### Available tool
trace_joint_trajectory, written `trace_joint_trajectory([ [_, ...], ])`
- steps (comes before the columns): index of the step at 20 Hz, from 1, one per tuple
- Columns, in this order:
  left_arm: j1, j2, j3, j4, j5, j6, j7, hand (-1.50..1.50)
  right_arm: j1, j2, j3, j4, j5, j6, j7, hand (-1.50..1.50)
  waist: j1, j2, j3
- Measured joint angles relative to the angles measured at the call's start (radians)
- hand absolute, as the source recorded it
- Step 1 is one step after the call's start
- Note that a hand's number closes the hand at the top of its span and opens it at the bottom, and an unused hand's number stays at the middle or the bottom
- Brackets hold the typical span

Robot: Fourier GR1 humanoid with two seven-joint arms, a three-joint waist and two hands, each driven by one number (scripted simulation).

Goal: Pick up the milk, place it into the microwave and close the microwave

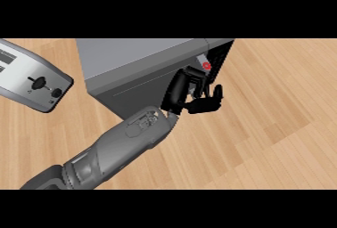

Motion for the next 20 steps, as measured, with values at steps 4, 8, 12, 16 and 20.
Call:
trace_joint_trajectory([
  [4,-0.004,-0.031,0.018,0.016,0.019,0.047,0.001,1.5,-0.008,-0.009,-0.012,0.005,-0.023,0.003,0.008,-1.5,0.01,-0.001,0.0],
  [8,-0.015,-0.073,0.046,0.046,0.044,0.094,0.004,1.5,-0.01,-0.019,-0.035,0.009,-0.042,-0.001,0.015,-1.5,0.028,-0.004,0.001],
  [12,-0.036,-0.074,0.02,0.057,0.067,0.065,0.009,1.5,-0.007,-0.03,-0.068,0.009,-0.055,-0.012,0.02,-1.5,0.047,-0.002,0.0],
  [16,-0.057,-0.074,-0.009,0.071,0.085,0.022,0.01,1.5,0.0,-0.039,-0.1,0.005,-0.07,-0.022,0.025,-1.5,0.066,-0.002,0.0],
  [20,-0.074,-0.074,-0.033,0.085,0.1,-0.026,0.009,1.5,0.008,-0.048,-0.13,-0.003,-0.088,-0.029,0.032,-1.5,0.085,-0.001,0.0],
])
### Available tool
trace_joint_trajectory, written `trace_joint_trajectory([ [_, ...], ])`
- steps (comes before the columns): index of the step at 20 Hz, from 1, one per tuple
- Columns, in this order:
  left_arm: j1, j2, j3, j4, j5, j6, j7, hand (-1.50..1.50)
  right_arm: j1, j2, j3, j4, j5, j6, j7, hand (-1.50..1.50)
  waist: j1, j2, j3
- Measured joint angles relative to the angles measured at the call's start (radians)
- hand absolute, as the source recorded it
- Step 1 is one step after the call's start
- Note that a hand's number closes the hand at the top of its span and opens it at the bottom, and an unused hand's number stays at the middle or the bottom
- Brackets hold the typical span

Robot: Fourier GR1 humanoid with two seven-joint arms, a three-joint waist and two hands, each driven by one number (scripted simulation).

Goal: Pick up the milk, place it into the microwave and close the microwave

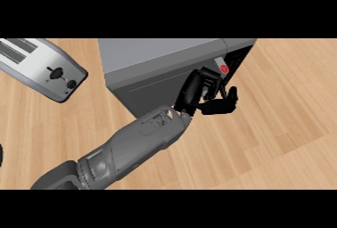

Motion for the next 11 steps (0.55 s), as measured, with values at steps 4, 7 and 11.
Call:
trace_joint_trajectory([
  [4,-0.011,0.0,-0.025,0.007,0.011,-0.044,-0.006,-1.5,0.014,-0.002,-0.022,-0.01,-0.013,-0.01,0.007,-1.5,0.02,0.002,0.0],
  [7,-0.011,0.0,-0.037,0.007,0.022,-0.066,-0.017,-1.5,0.025,-0.005,-0.037,-0.019,-0.019,-0.018,0.013,-1.5,0.037,0.001,-0.001],
  [11,-0.009,0.0,-0.052,0.009,0.036,-0.096,-0.025,-1.5,0.039,-0.007,-0.054,-0.037,-0.03,-0.026,0.022,-1.5,0.057,-0.003,-0.002],
])
